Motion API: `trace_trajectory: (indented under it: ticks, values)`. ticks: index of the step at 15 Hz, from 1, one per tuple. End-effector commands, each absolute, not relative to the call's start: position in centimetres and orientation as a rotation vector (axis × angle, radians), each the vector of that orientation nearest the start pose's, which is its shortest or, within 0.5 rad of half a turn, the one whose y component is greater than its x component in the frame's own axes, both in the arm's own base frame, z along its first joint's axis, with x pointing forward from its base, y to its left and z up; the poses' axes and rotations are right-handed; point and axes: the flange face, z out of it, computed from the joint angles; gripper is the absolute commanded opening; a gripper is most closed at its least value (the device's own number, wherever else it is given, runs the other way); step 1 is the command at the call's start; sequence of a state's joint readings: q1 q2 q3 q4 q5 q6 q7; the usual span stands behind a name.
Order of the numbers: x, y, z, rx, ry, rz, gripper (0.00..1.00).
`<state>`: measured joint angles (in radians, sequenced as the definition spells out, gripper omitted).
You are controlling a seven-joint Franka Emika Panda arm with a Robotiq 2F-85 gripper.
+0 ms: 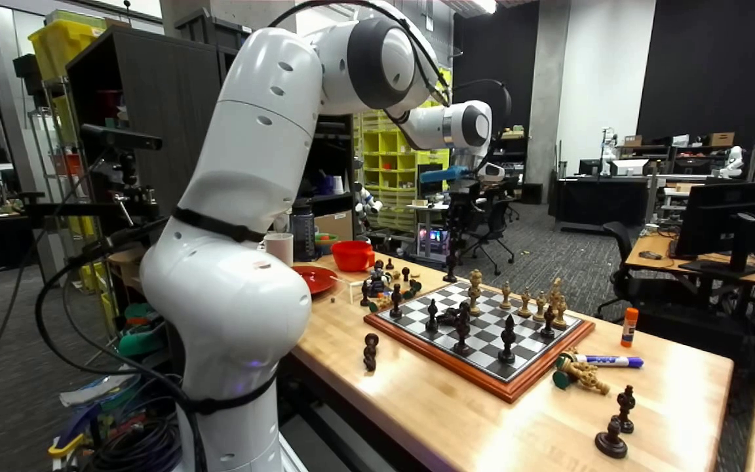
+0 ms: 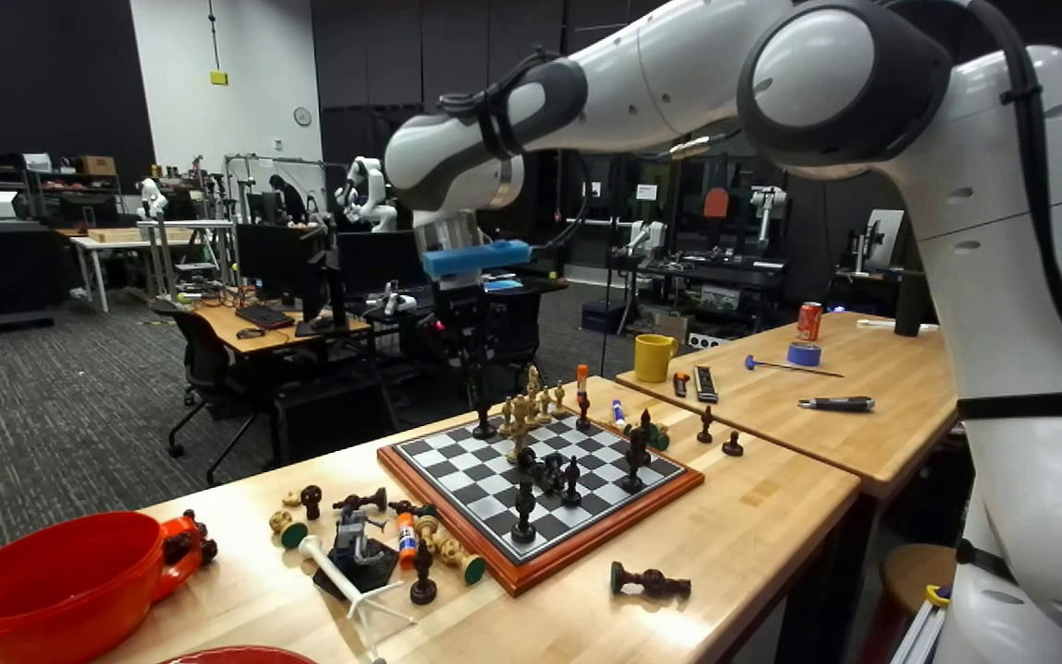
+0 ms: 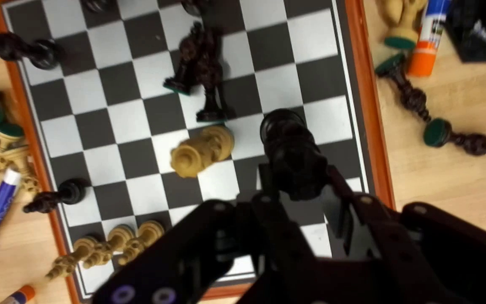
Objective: Move the black king to the front of the board.
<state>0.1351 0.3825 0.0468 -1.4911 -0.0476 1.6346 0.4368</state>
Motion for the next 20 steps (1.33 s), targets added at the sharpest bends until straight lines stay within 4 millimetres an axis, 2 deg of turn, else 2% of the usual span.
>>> trace_trajectory:
  ticks: [1,4,7,8,11,14,17,20]
  values:
    - [59.3,8.6,50.1,-3.172,0.283,0.56,0.07]
    - [56.1,5.7,54.1,-3.15,0.294,0.756,0.07]
    - [54.6,3.2,55.3,-3.106,0.311,0.917,0.07]
    - [54.7,2.5,54.9,-3.089,0.304,0.945,0.07]
    - [56.1,0.6,51.5,-3.044,0.398,0.99,0.07]
    - [56.8,-0.3,48.5,-3.003,0.423,0.976,0.07]
    - [57.1,-1.0,47.3,-2.987,0.442,0.779,0.07]
    - [56.9,-1.8,47.7,-3.038,0.444,0.525,0.07]
